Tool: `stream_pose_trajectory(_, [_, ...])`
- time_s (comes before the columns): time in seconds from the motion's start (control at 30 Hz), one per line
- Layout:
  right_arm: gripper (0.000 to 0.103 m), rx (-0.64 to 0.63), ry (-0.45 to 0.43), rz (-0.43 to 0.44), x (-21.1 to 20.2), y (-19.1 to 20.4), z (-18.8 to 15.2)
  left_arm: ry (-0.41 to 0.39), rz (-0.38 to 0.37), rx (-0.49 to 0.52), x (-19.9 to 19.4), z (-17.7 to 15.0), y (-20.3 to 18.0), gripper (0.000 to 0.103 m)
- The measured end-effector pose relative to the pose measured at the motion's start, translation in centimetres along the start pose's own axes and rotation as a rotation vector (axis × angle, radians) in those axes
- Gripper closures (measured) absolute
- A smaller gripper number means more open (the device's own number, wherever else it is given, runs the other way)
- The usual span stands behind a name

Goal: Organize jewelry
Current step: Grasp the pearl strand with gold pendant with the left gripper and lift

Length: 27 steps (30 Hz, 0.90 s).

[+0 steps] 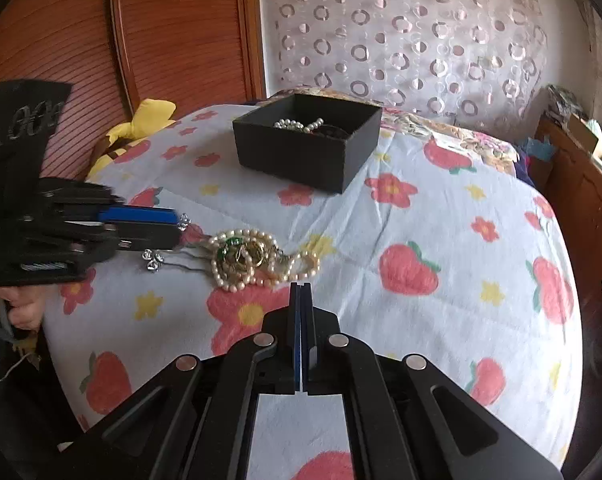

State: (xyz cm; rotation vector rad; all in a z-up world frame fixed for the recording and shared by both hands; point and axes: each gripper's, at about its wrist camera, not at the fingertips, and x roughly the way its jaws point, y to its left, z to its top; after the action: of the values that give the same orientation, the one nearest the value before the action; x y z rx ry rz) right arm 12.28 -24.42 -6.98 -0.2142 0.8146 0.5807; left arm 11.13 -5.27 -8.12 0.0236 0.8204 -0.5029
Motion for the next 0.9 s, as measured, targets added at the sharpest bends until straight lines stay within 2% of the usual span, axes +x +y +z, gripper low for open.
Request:
stream_pose_trajectory(0.07, [0.102,0.008,0.001,-0.001,0.1,-0.1,-0.4,0.027,-0.013,0.015,1.2,0.7,-0.8,0.094])
stream_pose_trajectory(0.37, [0.098,0.041,-0.009,0.015,0.3,-0.5,-1.8,0.119,0.009,0.047,4.1,2.0,-1.3,0.093])
stream_pose_trajectory(0.6, [0.098,0.053,-0.02,0.022,0.1,-0.7,-1.9,0.128,-0.004,0.067,4.6,2.3,-1.2,0.089])
stream_pose_trajectory(0.77, [0.098,0.056,-0.02,0.024,0.1,-0.7,-1.9,0.115,-0.005,0.077,4.0,2.3,-1.1,0.103])
stream_pose_trajectory(0.9, [0.098,0.055,-0.02,0.024,0.1,-0.7,-1.9,0.073,-0.012,0.071,2.7,2.4,-1.0,0.103])
